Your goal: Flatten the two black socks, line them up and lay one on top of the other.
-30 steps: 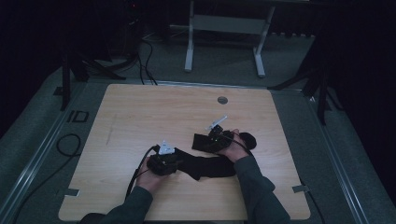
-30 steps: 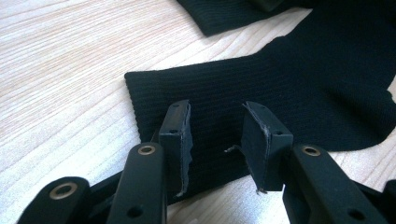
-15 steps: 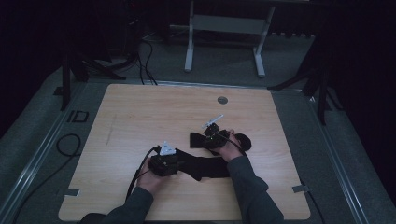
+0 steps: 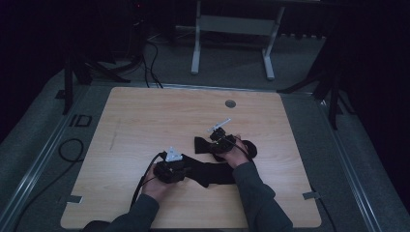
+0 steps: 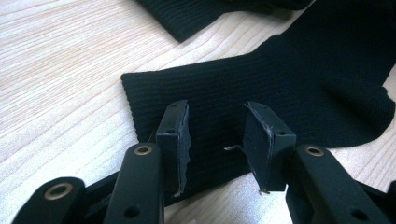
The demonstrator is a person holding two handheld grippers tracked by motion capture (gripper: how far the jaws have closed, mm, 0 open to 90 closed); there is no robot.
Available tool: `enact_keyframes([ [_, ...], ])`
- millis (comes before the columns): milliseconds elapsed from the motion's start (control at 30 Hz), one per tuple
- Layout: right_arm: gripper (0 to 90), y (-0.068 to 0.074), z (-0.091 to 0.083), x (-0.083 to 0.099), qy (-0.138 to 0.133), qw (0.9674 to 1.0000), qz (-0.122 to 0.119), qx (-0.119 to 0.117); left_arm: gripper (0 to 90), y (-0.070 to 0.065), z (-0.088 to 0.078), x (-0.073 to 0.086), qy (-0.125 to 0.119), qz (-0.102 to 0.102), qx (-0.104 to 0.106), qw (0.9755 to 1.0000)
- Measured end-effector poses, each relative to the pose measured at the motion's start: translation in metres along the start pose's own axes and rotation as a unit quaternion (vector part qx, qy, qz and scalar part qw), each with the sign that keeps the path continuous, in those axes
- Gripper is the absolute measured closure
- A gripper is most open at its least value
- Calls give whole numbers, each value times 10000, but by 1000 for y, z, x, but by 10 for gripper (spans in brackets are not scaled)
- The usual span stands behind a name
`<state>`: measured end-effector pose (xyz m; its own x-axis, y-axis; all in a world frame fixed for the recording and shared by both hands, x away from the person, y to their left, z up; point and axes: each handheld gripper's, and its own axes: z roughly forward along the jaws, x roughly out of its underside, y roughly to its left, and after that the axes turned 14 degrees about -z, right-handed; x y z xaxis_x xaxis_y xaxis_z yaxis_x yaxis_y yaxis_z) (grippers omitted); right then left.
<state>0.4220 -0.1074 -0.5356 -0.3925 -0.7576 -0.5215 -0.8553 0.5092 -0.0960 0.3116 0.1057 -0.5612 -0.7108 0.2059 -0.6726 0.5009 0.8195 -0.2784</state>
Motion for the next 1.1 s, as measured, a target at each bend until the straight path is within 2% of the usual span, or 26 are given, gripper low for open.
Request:
enact_keyframes([
  [200,841,5,-14,-5,-211,9998,-17,-14,610,-1,0,1,-18,0,5,10000],
  [367,841,8,-28,-8,-472,9987,139,-120,607,-3,1,1,-26,7,2,10000],
  [567,840,19,-43,-13,-603,9980,63,-164,606,-3,1,2,-41,-8,18,10000],
  [733,841,30,-59,-13,-736,9970,77,-210,606,-3,1,2,-58,-26,16,10000],
  [833,840,41,-69,-13,-815,9963,43,-262,606,-4,1,3,-68,-28,4,10000],
  [967,839,56,-77,-14,-906,9954,-118,-288,606,-5,1,3,-72,-41,-3,10000],
  [1100,839,63,-81,-12,-979,9947,-108,-302,607,-3,0,3,-79,-109,56,9999],
])
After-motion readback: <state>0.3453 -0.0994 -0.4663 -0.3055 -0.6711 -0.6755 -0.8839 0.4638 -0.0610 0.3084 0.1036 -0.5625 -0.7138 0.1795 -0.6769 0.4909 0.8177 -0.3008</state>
